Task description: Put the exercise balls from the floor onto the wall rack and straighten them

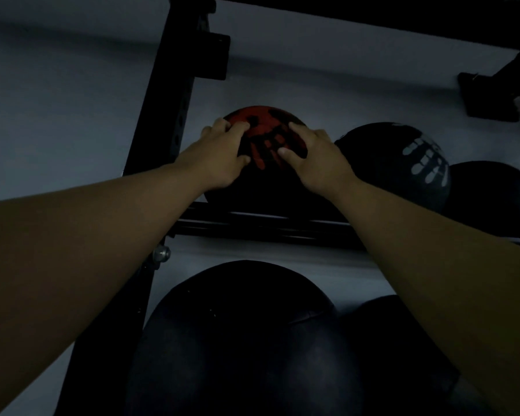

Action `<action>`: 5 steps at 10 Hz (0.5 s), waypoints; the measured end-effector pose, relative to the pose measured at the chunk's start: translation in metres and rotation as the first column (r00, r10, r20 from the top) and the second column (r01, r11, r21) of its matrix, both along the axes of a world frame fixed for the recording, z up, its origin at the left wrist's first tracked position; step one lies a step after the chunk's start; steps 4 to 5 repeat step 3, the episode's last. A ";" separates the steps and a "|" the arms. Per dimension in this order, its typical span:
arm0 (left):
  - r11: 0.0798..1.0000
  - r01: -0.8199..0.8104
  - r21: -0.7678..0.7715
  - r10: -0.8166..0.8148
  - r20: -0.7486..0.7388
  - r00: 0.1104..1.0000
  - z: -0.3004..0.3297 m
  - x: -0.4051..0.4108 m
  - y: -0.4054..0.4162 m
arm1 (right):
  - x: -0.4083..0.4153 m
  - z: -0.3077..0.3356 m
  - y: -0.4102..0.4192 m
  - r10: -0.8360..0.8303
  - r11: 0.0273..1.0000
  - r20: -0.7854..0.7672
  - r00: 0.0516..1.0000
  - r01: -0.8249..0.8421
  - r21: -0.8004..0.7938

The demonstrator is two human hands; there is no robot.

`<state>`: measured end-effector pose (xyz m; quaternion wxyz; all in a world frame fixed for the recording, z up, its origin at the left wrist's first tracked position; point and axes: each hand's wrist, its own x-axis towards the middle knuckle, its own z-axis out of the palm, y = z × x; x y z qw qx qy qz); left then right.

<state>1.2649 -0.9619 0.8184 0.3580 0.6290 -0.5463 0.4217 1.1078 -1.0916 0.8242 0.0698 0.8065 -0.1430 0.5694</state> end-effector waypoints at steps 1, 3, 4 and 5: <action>1.000 -0.009 0.010 0.008 0.039 0.999 -0.006 -0.007 0.005 | -0.011 -0.007 0.003 -0.041 0.999 0.002 0.999 0.041 0.004; 0.993 -0.042 0.107 0.027 0.138 0.990 -0.034 -0.035 0.009 | -0.038 -0.041 0.012 -0.335 0.940 -0.015 0.942 0.333 -0.075; 0.993 -0.042 0.107 0.027 0.138 0.990 -0.034 -0.035 0.009 | -0.038 -0.041 0.012 -0.335 0.940 -0.015 0.942 0.333 -0.075; 0.993 -0.042 0.107 0.027 0.138 0.990 -0.034 -0.035 0.009 | -0.038 -0.041 0.012 -0.335 0.940 -0.015 0.942 0.333 -0.075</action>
